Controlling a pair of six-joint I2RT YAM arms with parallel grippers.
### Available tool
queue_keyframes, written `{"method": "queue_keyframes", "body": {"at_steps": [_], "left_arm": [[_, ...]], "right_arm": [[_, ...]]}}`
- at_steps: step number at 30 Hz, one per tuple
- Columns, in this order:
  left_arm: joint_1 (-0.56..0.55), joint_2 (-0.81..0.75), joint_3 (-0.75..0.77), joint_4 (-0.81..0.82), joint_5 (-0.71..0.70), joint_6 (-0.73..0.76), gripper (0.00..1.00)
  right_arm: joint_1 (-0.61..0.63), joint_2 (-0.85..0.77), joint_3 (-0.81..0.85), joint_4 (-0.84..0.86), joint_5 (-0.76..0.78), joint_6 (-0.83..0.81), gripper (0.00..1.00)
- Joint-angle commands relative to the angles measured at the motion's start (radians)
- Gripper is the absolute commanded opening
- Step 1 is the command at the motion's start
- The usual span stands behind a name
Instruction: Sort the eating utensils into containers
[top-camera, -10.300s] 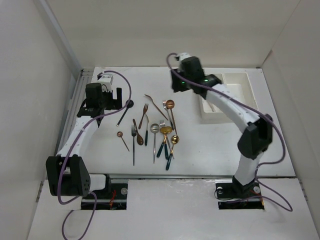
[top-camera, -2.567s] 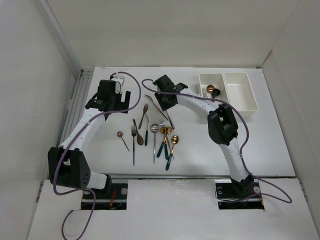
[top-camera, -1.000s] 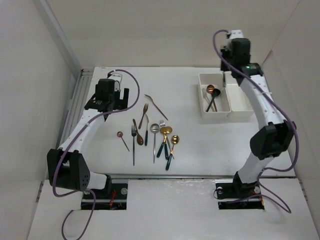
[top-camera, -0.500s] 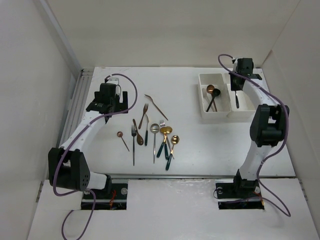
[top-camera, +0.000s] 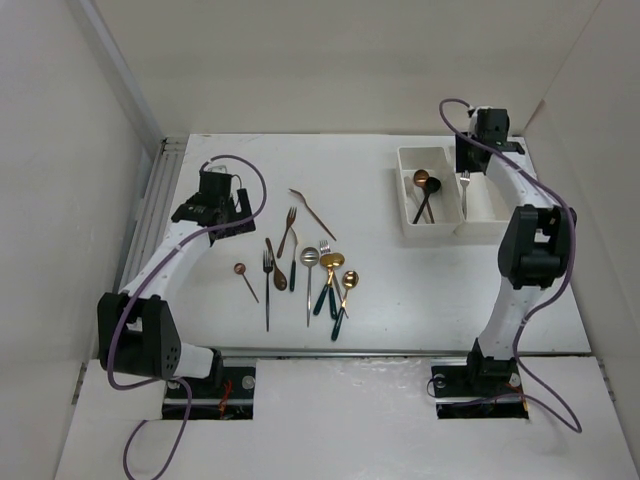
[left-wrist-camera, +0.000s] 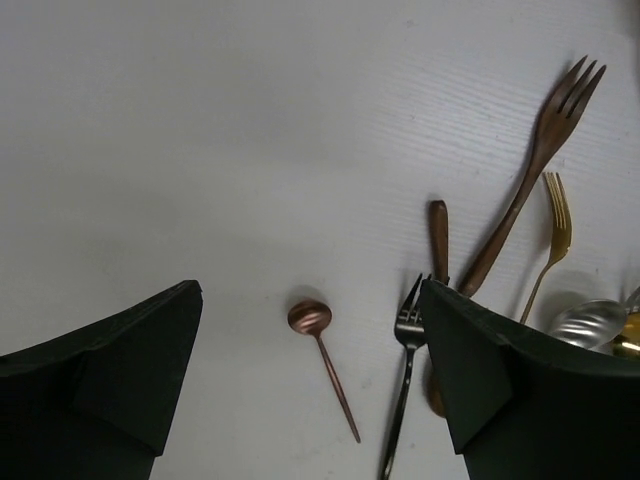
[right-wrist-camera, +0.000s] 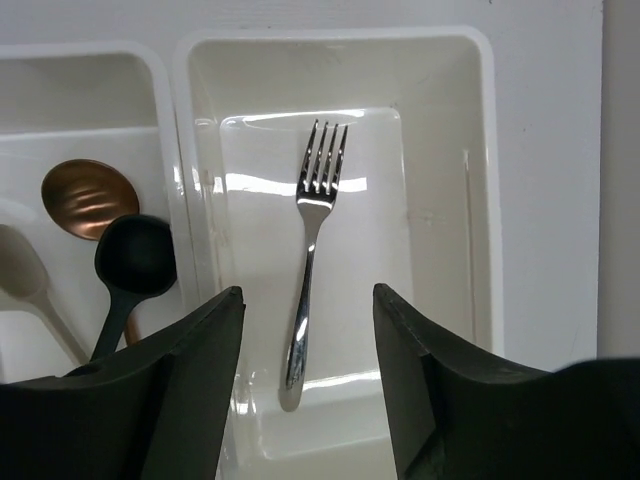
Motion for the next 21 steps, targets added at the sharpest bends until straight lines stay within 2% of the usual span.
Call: {"method": "queue_keyframes", "body": {"at_steps": [1, 4, 7, 9, 15, 16, 17, 21], "left_arm": [[0.006, 0.014, -0.024, -0.127, -0.011, -0.151, 0.84], [0.006, 0.026, -0.024, -0.185, -0.011, -0.221, 0.72], [0.006, 0.054, -0.024, -0.244, 0.057, -0.252, 0.67], [0.006, 0.065, -0.077, -0.253, 0.118, -0.264, 0.61], [0.006, 0.065, -0.189, -0.216, 0.152, -0.294, 0.54], [-0.004, 0.077, -0.19, -0.204, 0.152, -0.309, 0.54], [-0.005, 0.077, -0.19, -0.193, 0.14, -0.32, 0.5], [-0.005, 0.12, -0.19, -0.138, 0.13, -0.329, 0.49]], "right_arm": [[-0.004, -0.121, 0.023, 0.002, 0.002, 0.066, 0.6], [0.027, -0.249, -0.056, 0.013, 0.037, 0.126, 0.61], [0.106, -0.36, -0.137, 0.024, 0.088, 0.136, 0.61], [0.164, -0.402, -0.189, 0.036, 0.111, 0.146, 0.61], [0.2, -0.512, -0.264, 0.056, 0.083, 0.178, 0.61], [0.2, -0.521, -0.283, 0.056, 0.083, 0.178, 0.61], [0.2, -0.534, -0.283, 0.065, 0.083, 0.169, 0.61], [0.2, -0.554, -0.292, 0.054, 0.074, 0.148, 0.61]]}}
